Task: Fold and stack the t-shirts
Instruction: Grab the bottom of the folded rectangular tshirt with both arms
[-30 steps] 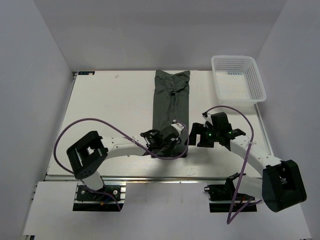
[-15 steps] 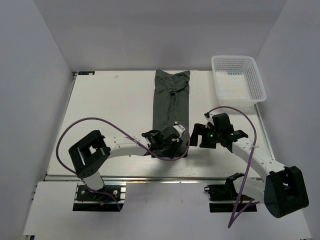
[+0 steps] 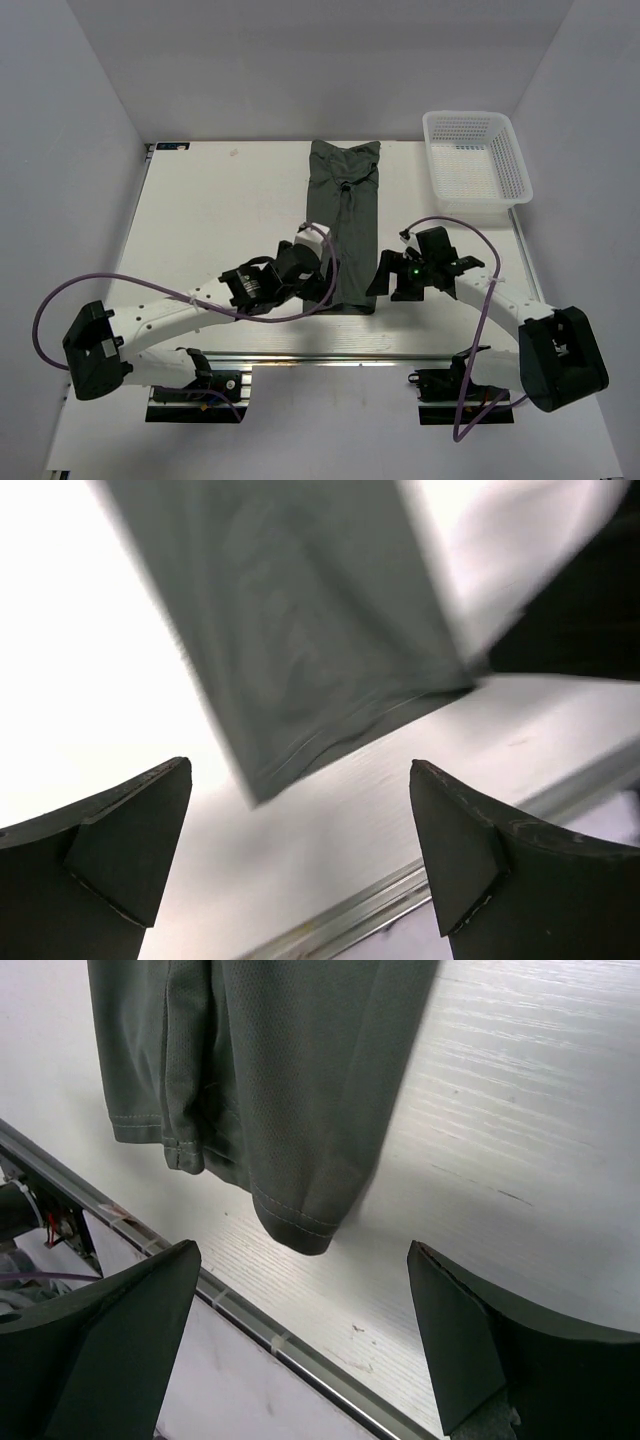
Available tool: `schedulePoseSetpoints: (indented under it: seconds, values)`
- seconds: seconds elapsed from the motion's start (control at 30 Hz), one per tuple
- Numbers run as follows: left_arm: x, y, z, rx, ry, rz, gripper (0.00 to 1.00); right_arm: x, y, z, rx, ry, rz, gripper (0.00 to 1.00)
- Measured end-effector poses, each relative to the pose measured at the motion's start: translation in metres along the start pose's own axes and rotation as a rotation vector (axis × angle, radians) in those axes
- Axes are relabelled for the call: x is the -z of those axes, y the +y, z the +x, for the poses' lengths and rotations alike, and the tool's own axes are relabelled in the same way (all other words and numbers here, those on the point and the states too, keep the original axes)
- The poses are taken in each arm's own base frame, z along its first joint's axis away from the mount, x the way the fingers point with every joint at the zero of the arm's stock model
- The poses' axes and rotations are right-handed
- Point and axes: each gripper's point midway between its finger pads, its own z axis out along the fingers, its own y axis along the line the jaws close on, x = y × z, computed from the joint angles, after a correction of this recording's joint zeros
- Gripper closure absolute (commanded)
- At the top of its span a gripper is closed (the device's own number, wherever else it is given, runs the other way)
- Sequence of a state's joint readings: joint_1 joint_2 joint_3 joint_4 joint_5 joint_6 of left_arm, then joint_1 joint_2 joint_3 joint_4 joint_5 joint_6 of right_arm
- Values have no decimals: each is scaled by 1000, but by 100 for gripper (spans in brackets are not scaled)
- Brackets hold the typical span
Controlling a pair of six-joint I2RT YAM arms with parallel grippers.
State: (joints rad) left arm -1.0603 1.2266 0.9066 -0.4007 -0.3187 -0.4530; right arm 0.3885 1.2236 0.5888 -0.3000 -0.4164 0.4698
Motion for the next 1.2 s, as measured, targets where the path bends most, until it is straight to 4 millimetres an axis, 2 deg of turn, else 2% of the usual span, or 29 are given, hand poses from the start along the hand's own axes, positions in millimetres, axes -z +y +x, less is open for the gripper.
schedulePoseSetpoints:
  seconds: [0.2, 0.3, 0.37, 0.47, 0.53, 0.6, 0.63, 0.7, 0.8, 0.87, 0.93, 0.97, 1.0, 1.07, 1.1, 1.17, 1.2]
  values:
    - [-15, 60, 80, 81, 209, -240, 0, -10, 3, 5, -12, 27, -16, 10]
    - [-23, 79, 106, 112, 288, -315, 0, -16, 0, 10, -33, 45, -12, 10]
    - [-30, 81, 113, 130, 311, -319, 0, -19, -4, 15, -47, 59, -6, 10]
    - [-39, 72, 111, 153, 301, -276, 0, -21, -2, 15, -64, 58, -19, 10]
    - [-44, 64, 110, 165, 286, -230, 0, -23, -1, 13, -69, 53, -25, 14]
    - [-49, 58, 113, 171, 287, -194, 6, -25, -1, 12, -79, 52, -27, 20]
    - [-51, 56, 115, 173, 293, -182, 8, -27, -1, 11, -84, 53, -32, 27]
    - [-56, 53, 120, 167, 308, -166, 14, -29, -2, 12, -93, 58, -31, 33]
    - [-59, 48, 119, 171, 300, -137, 19, -33, -3, 13, -105, 64, -34, 47]
    - [-61, 45, 118, 178, 286, -113, 24, -34, -4, 18, -115, 75, -46, 64]
    - [-60, 41, 119, 187, 274, -79, 38, -36, -6, 24, -125, 92, -51, 76]
    - [-60, 39, 119, 192, 267, -61, 45, -38, -6, 28, -133, 102, -56, 91]
    - [-59, 36, 121, 196, 270, -39, 58, -38, -6, 31, -140, 114, -62, 98]
    - [-56, 31, 127, 206, 285, -5, 73, -39, -4, 34, -144, 125, -78, 100]
    - [-55, 28, 129, 202, 298, 18, 85, -38, -3, 35, -146, 127, -85, 100]
    - [-53, 23, 131, 211, 310, 44, 98, -37, 0, 36, -141, 126, -99, 100]
    - [-52, 19, 132, 210, 318, 59, 100, -36, 2, 36, -134, 120, -107, 100]
